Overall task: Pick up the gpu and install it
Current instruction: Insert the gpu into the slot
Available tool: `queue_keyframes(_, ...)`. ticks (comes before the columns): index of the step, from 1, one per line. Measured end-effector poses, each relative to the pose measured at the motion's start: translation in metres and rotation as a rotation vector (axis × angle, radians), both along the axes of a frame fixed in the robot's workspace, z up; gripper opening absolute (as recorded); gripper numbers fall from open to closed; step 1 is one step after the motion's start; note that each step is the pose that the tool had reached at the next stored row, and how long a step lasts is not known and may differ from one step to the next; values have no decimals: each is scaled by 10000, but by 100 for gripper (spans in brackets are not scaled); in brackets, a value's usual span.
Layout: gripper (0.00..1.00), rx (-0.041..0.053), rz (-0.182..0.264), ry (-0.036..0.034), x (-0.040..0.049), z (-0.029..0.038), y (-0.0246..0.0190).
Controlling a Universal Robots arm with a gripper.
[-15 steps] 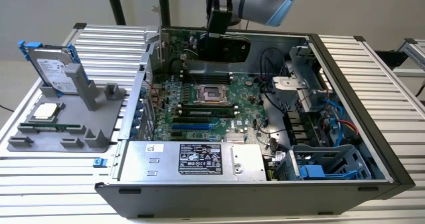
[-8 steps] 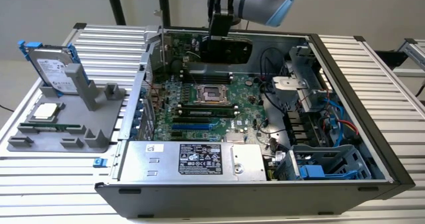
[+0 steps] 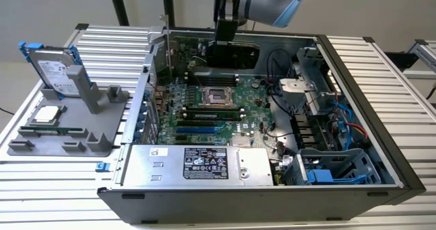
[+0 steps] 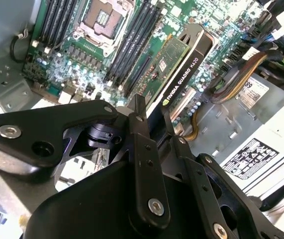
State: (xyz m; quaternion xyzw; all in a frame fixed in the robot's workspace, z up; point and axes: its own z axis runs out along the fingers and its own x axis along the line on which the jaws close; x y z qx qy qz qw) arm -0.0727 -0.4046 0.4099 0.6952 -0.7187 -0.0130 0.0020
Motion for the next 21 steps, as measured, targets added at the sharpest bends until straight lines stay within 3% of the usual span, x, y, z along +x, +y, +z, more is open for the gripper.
queue_keyframes(6,0,-50,-71,-78,0,-46,0)
queue_keyframes(11,0,-64,-76,-95,-1,-69,0)
queue_keyframes(15,0,-89,-74,-159,-2,-95,0)
queue_keyframes(21,0,-90,-75,-161,-2,-98,0)
